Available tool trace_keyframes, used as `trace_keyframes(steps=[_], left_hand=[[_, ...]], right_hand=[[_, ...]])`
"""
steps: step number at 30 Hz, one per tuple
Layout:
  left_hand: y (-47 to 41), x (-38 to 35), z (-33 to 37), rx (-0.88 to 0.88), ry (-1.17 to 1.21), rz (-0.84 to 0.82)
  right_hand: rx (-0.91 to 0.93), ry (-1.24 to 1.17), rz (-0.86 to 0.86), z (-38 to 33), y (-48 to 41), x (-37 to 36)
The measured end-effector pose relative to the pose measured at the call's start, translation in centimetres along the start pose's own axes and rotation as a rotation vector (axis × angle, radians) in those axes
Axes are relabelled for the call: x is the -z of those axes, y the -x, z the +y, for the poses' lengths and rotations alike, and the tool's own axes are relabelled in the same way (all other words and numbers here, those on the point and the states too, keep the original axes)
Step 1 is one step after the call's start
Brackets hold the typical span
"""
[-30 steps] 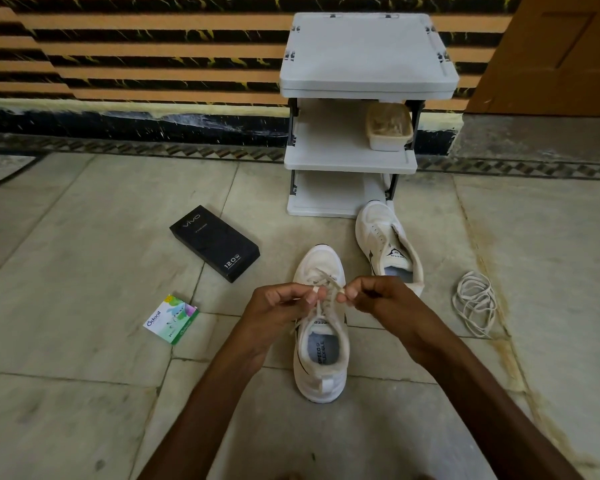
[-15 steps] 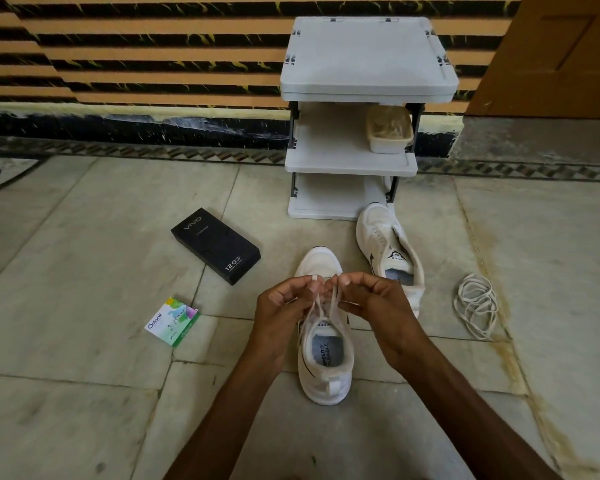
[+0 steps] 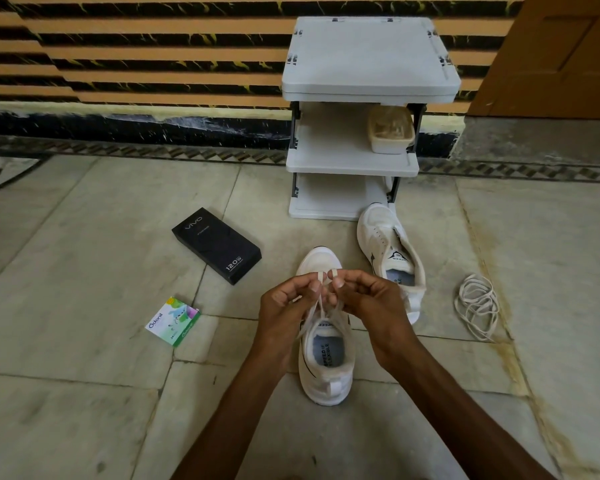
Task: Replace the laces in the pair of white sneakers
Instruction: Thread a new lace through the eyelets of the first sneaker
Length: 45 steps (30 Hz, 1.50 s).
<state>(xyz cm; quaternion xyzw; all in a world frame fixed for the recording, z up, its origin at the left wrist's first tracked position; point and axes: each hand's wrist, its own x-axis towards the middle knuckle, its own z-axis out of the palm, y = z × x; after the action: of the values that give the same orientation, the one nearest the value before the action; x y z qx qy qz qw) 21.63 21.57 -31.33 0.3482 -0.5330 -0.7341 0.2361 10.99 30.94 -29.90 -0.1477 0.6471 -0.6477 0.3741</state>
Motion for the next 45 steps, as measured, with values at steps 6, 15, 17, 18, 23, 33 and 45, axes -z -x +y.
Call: trace_keyframes(steps=[6,15,17,18,23,33,45], left_hand=[[0.1,-0.3,0.0,-0.013,0.045,0.003],[-0.2,-0.1,-0.3,-0.048,-0.077,0.016],[-0.3,0.0,-0.4,-0.071,-0.119,0.015],[-0.2,0.0,-0.4,-0.086,-0.14,0.013],[-0.2,0.1,-0.4,-0.164,-0.253,-0.003],[-0.1,-0.4,-0.3,-0.297,-0.563,-0.092],[-1.2,0.3,-0.4,-0.312,-0.729,-0.147]], right_hand=[[-0.023,0.012,0.056,0.2,-0.2,-0.4],[-0.036,0.028,0.035,0.2,-0.3,0.0],[-0.037,0.037,0.037,0.2,-0.2,-0.1],[-0.037,0.043,0.035,0.2,-0.2,-0.1],[-0.075,0.065,0.06,0.4,-0.4,-0.3],[-0.216,-0.013,0.098,-0.2,-0.9,-0.1],[-0.111,0.123,0.041,-0.6,-0.9,0.6]])
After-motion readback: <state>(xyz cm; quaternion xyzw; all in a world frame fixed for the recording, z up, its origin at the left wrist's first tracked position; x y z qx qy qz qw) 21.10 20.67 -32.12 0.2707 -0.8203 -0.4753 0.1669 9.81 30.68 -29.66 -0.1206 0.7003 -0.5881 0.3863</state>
